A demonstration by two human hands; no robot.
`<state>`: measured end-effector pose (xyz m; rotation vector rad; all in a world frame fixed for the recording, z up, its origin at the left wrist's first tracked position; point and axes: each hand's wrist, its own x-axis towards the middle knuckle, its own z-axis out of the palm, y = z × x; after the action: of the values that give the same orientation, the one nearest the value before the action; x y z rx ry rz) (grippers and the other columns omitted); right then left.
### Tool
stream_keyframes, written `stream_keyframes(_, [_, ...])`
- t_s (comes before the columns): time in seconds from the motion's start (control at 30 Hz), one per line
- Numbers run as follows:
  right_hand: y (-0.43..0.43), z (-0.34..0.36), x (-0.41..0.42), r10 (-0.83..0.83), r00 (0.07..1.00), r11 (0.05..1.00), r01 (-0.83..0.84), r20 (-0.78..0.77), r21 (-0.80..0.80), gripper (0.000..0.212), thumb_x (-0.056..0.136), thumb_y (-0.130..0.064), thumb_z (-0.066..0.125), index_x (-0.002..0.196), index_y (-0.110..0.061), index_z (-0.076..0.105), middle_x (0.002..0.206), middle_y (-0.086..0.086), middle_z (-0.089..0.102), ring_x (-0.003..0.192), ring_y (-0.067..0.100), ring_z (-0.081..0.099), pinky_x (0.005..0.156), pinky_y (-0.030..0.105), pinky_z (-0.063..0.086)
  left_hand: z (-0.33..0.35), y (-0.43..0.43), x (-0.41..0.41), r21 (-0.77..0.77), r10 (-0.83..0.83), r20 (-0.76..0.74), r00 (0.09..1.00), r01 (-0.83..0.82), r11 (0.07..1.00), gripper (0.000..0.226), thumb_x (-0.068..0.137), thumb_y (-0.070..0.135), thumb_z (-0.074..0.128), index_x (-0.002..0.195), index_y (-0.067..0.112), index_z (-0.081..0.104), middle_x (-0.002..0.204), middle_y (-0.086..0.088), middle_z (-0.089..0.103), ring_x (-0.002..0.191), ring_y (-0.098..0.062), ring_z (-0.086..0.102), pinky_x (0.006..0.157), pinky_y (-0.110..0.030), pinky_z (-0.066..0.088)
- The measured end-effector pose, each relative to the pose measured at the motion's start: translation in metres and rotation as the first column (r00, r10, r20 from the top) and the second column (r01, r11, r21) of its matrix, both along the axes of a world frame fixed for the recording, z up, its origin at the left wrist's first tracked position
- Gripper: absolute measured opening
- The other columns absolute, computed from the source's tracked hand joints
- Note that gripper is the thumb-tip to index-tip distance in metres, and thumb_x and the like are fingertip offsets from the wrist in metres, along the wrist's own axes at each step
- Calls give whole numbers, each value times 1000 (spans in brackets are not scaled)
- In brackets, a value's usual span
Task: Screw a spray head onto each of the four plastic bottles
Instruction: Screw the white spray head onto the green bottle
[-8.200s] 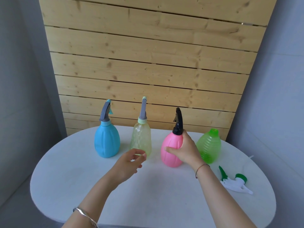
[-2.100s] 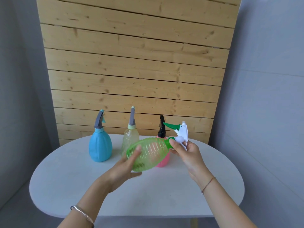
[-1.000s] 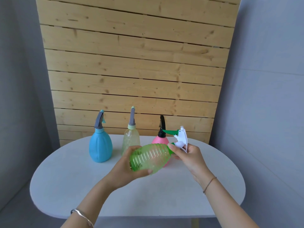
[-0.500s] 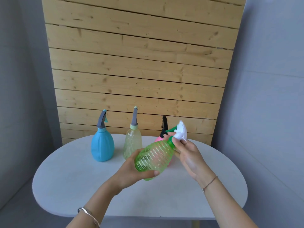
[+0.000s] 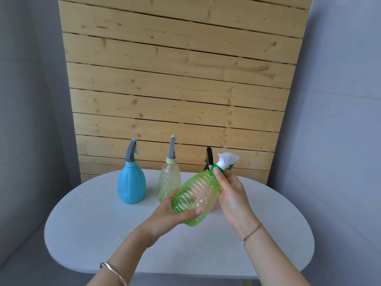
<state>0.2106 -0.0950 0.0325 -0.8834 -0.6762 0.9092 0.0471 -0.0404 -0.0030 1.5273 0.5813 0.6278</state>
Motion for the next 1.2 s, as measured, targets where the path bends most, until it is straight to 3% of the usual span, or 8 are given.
stream_keyframes(0.2, [0, 10, -9, 223, 974, 975, -222, -46, 30, 41, 79, -47, 55, 113, -27, 65, 119, -11, 68, 92, 13, 70, 74, 36, 55, 2, 1, 1, -60, -39, 60, 997, 42, 997, 72, 58, 42, 82, 123, 35, 52, 115, 6, 70, 106, -12, 66, 84, -26, 55])
stream_keyframes(0.3, [1, 11, -13, 166, 984, 986, -165, -68, 13, 49, 74, -42, 64, 115, -15, 62, 114, -1, 65, 86, 20, 69, 67, 37, 56, 1, 1, 0, -51, -46, 53, 998, 48, 998, 71, 59, 42, 83, 123, 38, 52, 115, 8, 70, 107, -10, 66, 84, -24, 54])
stream_keyframes(0.37, [1, 10, -15, 122, 990, 991, -126, -72, -43, 46, 68, -44, 69, 107, -19, 64, 106, 1, 64, 85, 21, 66, 65, 37, 55, 1, 2, -1, -46, -45, 52, 998, 47, 998, 72, 58, 43, 83, 123, 38, 52, 116, 8, 70, 108, -10, 65, 84, -24, 54])
stream_keyframes(0.53, [2, 13, -14, 255, 965, 967, -253, -67, 27, 49, 82, -50, 52, 122, -23, 59, 124, -9, 64, 99, 17, 63, 81, 40, 54, 4, 2, -3, -102, -74, 99, 992, 84, 991, 65, 62, 41, 80, 121, 33, 55, 115, 5, 71, 107, -14, 67, 81, -23, 55])
stream_keyframes(0.7, [2, 11, -12, 159, 984, 987, -158, -84, 23, 40, 76, -39, 65, 107, -13, 63, 99, 6, 63, 91, 26, 61, 79, 41, 52, 5, 0, -3, -113, -97, 98, 990, 108, 988, 67, 62, 42, 80, 122, 31, 54, 117, 4, 70, 109, -15, 66, 84, -24, 55])
stream_keyframes(0.83, [1, 13, -11, 223, 974, 974, -221, -32, 54, 42, 81, -42, 57, 117, -20, 64, 120, -6, 67, 99, 17, 64, 82, 37, 53, 8, 0, -3, -152, -117, 120, 986, 134, 979, 72, 57, 49, 84, 120, 30, 55, 115, 3, 71, 108, -18, 66, 81, -25, 56])
stream_keyframes(1.03, [2, 14, -11, 215, 967, 974, -203, -140, 97, 28, 76, -31, 65, 99, -16, 68, 108, 0, 71, 88, 19, 67, 69, 35, 57, 8, -2, -1, -182, -113, 121, 986, 134, 974, 82, 53, 54, 84, 123, 25, 53, 115, -1, 71, 108, -22, 67, 81, -28, 56])
stream_keyframes(1.2, [1, 15, -10, 242, 962, 968, -230, -125, 104, 41, 80, -37, 60, 113, -13, 62, 104, 0, 71, 89, 14, 70, 68, 31, 58, 12, -2, -1, -240, -164, 102, 981, 184, 953, 64, 67, 53, 71, 120, 20, 56, 109, -8, 73, 99, -29, 70, 75, -29, 58])
